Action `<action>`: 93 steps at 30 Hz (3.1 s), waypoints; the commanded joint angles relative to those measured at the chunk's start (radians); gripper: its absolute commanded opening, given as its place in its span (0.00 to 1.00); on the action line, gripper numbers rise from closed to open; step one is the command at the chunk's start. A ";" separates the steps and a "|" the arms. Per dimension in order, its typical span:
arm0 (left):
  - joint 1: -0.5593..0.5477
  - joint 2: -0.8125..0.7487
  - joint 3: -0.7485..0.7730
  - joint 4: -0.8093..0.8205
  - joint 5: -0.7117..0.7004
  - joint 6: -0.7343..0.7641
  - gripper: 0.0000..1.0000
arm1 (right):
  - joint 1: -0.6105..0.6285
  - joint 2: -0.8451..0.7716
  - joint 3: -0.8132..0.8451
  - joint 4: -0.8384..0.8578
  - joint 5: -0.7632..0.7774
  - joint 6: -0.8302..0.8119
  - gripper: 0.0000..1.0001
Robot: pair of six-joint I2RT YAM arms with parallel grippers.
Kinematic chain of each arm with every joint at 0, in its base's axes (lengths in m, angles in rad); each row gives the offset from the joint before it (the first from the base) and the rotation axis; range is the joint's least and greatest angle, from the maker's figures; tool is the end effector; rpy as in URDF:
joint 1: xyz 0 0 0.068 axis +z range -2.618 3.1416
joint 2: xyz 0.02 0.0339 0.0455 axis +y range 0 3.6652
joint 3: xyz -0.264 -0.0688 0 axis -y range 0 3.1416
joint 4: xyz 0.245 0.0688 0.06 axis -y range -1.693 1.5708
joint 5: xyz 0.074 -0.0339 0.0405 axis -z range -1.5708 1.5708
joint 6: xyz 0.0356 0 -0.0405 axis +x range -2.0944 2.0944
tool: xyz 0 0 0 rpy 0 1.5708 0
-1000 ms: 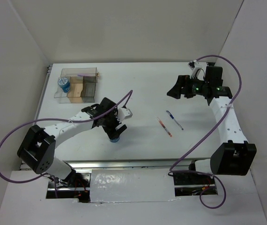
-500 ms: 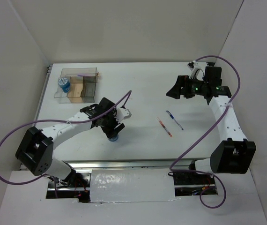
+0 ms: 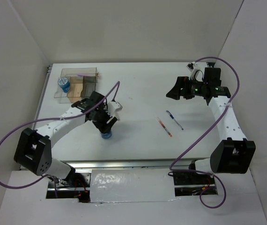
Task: Sort the stationery into containers
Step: Pick up the stationery from the center of the board, then place the stationery in the storage box.
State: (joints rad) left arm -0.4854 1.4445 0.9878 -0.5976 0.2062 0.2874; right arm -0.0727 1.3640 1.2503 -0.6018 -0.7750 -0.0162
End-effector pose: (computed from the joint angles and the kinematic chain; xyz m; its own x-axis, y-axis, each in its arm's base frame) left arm 0.2503 -0.1403 0.2266 -0.5828 0.6211 -0.5240 0.7417 0.6700 -0.0307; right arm 0.2921 0.0037 0.3385 -0.6465 0.0355 -0.7621 -0.4854 0.7516 0.4467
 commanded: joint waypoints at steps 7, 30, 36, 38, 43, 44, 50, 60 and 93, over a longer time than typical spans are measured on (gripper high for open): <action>0.375 -0.093 0.265 -0.077 0.087 0.010 0.37 | 0.011 0.007 -0.002 0.030 -0.003 -0.004 1.00; 0.890 0.422 0.805 0.058 0.209 -0.071 0.27 | 0.050 0.049 0.003 0.017 0.029 -0.022 1.00; 0.884 0.479 0.816 0.081 0.197 -0.080 0.26 | 0.053 0.061 0.012 0.013 0.036 -0.024 1.00; 0.886 0.491 0.805 0.096 0.194 -0.079 0.26 | 0.053 0.066 0.012 0.011 0.034 -0.024 1.00; 0.875 0.517 0.785 0.120 0.179 -0.068 0.26 | 0.059 0.073 0.020 0.005 0.042 -0.025 1.00; 0.872 0.528 0.785 0.121 0.174 -0.070 0.26 | 0.060 0.073 0.021 0.005 0.042 -0.025 1.00; 0.849 0.557 0.789 0.127 0.141 -0.050 0.29 | 0.067 0.084 0.026 0.000 0.054 -0.028 1.00; 0.838 0.565 0.778 0.090 0.125 -0.030 0.29 | 0.095 0.089 0.028 0.000 0.079 -0.028 1.00; 0.808 0.571 0.836 -0.013 0.036 0.015 0.52 | 0.109 0.095 0.026 -0.001 0.094 -0.028 1.00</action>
State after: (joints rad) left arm 0.3363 2.0071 1.7782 -0.6117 0.2508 0.2859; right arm 0.0284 1.4563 1.2507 -0.6079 -0.6861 -0.0284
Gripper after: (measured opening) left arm 0.759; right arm 0.998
